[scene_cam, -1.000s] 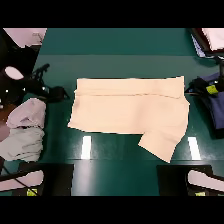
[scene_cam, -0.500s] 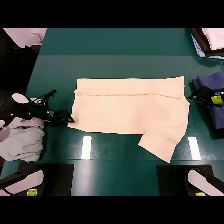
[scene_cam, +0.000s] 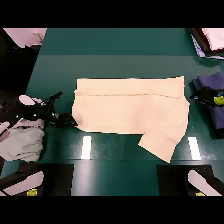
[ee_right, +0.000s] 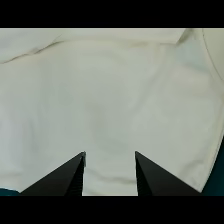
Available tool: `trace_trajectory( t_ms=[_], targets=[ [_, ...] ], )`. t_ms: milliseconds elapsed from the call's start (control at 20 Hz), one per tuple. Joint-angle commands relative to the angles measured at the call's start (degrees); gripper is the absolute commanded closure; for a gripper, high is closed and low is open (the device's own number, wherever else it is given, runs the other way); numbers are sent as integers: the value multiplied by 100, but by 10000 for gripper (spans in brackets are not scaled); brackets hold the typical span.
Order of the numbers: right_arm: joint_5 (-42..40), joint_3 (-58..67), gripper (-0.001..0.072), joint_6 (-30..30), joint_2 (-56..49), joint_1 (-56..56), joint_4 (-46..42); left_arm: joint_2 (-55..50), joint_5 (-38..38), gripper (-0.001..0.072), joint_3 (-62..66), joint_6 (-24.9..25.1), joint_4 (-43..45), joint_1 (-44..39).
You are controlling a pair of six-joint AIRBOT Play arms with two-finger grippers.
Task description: Fold the shirts.
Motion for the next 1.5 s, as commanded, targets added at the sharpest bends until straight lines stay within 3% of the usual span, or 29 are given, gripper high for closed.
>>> trace_trajectory(
  t_ms=[0,300,600,750,850,900,1150,1400,1450],
  targets=[
    [103,-2,345,4,20,-4,-9,7,269,663,2,-157,15,-195],
    [787,-413,345,9,28,-177,-501,9,-372,683,487,-315,22,-197],
    [695,-1696,345,2,28,-975,-452,444,-623,682,927,-315,109,-118],
    [649,-1843,345,0,28,-1158,-448,741,-813,654,973,-313,581,50],
    [588,-1836,345,2,39,-1158,-439,739,-839,88,894,-597,1180,48],
    [573,-1836,345,0,44,-1154,-402,739,-673,63,780,-798,1349,48],
    [551,-1836,345,-103,46,-1154,120,614,457,62,11,-879,1014,48],
    [562,-1836,345,-103,50,-1154,146,181,592,64,-90,-573,435,-299],
    [575,-1836,345,-105,50,-1154,146,131,570,152,-87,-575,442,-385]
  ],
)
